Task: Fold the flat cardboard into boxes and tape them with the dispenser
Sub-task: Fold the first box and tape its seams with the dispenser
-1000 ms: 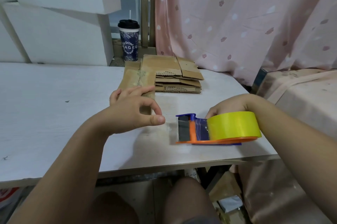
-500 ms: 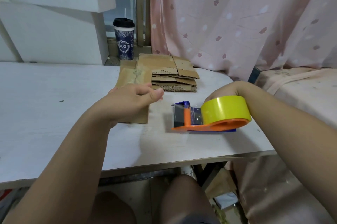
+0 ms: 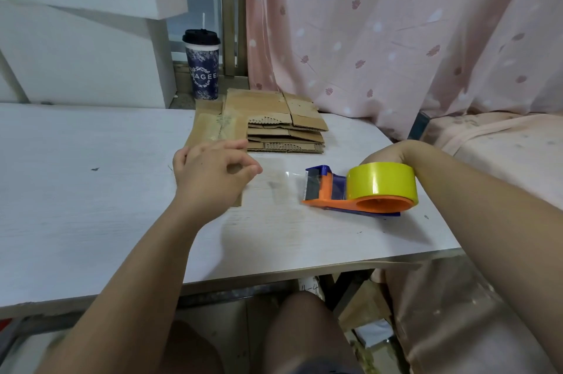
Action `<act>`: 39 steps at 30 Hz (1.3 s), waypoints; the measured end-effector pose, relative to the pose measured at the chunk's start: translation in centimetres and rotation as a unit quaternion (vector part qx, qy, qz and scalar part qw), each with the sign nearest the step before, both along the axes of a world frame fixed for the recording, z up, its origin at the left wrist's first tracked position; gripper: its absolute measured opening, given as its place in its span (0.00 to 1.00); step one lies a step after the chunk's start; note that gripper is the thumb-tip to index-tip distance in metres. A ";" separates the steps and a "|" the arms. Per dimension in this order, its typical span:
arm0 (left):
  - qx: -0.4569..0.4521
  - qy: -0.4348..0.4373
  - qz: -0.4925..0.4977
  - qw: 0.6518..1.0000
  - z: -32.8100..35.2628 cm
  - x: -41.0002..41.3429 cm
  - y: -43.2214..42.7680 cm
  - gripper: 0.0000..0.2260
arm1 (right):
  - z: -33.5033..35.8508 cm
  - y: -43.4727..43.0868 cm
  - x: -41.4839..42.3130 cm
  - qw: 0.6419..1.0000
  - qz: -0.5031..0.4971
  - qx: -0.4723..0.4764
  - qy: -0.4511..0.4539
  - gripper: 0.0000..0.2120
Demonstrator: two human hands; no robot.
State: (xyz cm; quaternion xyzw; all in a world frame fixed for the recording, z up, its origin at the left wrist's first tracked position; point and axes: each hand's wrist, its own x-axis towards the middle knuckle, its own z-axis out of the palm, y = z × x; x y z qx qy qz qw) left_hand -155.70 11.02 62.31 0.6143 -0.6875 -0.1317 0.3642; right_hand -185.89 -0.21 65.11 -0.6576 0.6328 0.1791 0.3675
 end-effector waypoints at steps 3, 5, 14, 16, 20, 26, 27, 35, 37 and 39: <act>-0.027 -0.068 0.001 0.997 -0.4 0.0 0.3 0.06 | -0.4 0.4 -0.3 0.998 -0.045 0.004 -0.051 0.04; -0.051 -0.126 0.009 0.991 -0.7 0.0 0.4 0.08 | -0.6 0.7 0.0 0.992 -0.077 0.014 -0.100 0.03; -0.110 -0.191 0.054 0.974 -1.3 -0.1 0.9 0.34 | -0.9 0.6 1.7 0.981 -0.127 -0.055 -0.136 0.12; -0.116 -0.196 0.062 0.972 -1.4 -0.2 0.9 0.35 | -0.7 0.7 2.2 0.980 -0.133 -0.079 -0.125 0.10; -0.119 -0.204 0.069 0.969 -1.6 -0.1 1.0 0.34 | -0.6 1.0 3.3 0.979 -0.118 -0.146 -0.085 0.10; -0.115 -0.234 0.079 0.962 -1.7 -0.2 0.9 0.29 | -0.7 1.6 4.2 0.972 -0.068 -0.224 -0.017 0.11; -0.115 -0.234 0.082 0.962 -1.7 -0.2 0.9 0.28 | -0.7 1.7 4.3 0.970 -0.059 -0.236 -0.006 0.12; -0.121 -0.233 0.088 0.961 -1.6 -0.2 1.0 0.26 | -1.0 2.6 4.8 0.955 -0.027 -0.296 0.005 0.23; -0.121 -0.242 0.073 0.960 -1.6 -0.2 1.1 0.26 | -0.8 3.7 5.9 0.898 -0.030 -0.437 -0.028 0.29; -0.124 -0.247 0.063 0.959 -1.5 0.1 1.1 0.29 | -0.7 5.5 8.1 0.805 0.000 -0.582 -0.118 0.25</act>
